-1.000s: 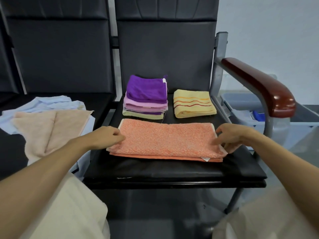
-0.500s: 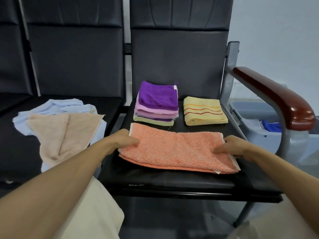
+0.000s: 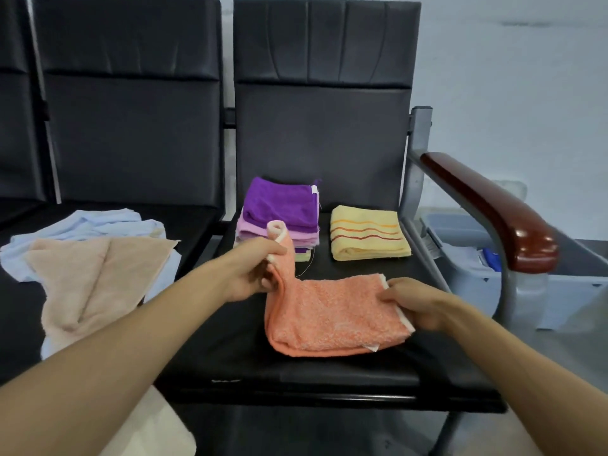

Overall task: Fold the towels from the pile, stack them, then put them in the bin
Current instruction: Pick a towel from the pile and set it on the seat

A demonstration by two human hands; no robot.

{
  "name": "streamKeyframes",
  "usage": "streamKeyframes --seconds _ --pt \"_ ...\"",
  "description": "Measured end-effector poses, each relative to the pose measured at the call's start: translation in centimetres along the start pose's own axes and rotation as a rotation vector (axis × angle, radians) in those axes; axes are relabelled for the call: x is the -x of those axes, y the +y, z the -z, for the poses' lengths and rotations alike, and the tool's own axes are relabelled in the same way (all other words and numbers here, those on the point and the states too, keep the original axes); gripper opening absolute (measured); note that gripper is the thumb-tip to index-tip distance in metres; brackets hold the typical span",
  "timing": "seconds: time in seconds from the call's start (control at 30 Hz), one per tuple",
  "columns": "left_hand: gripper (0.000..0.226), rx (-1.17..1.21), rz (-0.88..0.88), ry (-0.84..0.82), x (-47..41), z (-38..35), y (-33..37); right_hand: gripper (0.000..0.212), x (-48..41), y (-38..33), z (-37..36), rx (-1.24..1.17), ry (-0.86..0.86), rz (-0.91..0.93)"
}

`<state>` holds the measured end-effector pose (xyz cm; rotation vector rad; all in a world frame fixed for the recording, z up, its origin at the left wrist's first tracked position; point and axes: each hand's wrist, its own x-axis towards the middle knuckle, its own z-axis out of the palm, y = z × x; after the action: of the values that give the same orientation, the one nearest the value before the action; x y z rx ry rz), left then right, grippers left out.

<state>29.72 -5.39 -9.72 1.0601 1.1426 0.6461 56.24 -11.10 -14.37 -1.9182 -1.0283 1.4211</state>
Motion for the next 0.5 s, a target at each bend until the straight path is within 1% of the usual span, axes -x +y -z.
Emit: streamKeyframes --seconds 0.07,0.17,0.27,0.3,0.4,0.5 --pt "0.014 -0.071 0.019 -0.043 -0.2 -3.0 -0.1 0.034 0.4 0.2 -0.1 -0.072 -0.045 0.005" --pt "0.004 -0.174 0.065 -0.074 -0.2 -7.3 -0.7 0.031 0.9 0.3 -0.4 -0.143 -0.094 0.017" --pt "0.027 -0.273 0.067 -0.097 -0.7 -10.6 -1.8 0.030 0.9 0.6 -0.5 -0.160 -0.123 0.047" --pt "0.031 -0.309 0.065 -0.100 -0.9 -11.3 -2.2 0.031 0.8 0.7 -0.6 -0.172 -0.130 0.059" --pt "0.030 -0.375 0.046 -0.120 -1.5 -12.8 -3.2 0.039 0.7 0.9 -0.6 -0.217 -0.129 0.075" --pt "0.026 -0.359 0.056 -0.254 -1.2 -12.6 -3.4 0.051 0.8 0.9 -0.8 -0.188 -0.120 0.063"
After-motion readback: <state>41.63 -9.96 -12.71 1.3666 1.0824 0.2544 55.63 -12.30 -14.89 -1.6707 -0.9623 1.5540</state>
